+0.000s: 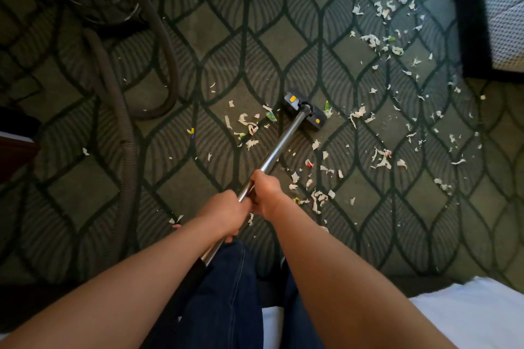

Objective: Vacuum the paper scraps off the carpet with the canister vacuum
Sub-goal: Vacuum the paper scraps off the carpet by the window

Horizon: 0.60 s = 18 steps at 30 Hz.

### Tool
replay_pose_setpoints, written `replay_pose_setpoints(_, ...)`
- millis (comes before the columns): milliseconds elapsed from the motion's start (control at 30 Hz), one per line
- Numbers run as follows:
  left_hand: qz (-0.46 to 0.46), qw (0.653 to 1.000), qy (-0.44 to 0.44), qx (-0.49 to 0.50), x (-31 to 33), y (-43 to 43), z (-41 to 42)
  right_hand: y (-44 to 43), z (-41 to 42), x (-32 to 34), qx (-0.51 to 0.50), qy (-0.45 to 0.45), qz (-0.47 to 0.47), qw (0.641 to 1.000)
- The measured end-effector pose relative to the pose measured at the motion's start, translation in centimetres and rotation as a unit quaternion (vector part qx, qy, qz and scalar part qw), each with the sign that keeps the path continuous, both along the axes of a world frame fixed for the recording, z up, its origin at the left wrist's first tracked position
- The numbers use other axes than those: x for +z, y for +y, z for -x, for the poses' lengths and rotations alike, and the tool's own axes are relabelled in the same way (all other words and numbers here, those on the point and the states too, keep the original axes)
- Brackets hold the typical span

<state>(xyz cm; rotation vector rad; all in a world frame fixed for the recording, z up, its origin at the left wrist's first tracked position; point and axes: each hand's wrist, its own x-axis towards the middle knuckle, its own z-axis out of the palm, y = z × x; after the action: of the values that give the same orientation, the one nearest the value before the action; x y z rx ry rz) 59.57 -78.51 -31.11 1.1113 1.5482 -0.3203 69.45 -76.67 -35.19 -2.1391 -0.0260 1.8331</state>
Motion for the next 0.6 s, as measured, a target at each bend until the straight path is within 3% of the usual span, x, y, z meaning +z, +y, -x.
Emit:
replay_pose_setpoints(233,0.037,0.998,-0.016,0.041,-1.7,-1.6,2.2,-1.0,1.6,-0.9,0.025,0.026,0.050,0.998)
replay_pose_setpoints(600,0.042,0.999,-0.005,0.016,-3.8,-1.5,4.1,-0.6,3.3,-3.1,0.022,0.025,0.071,0.997)
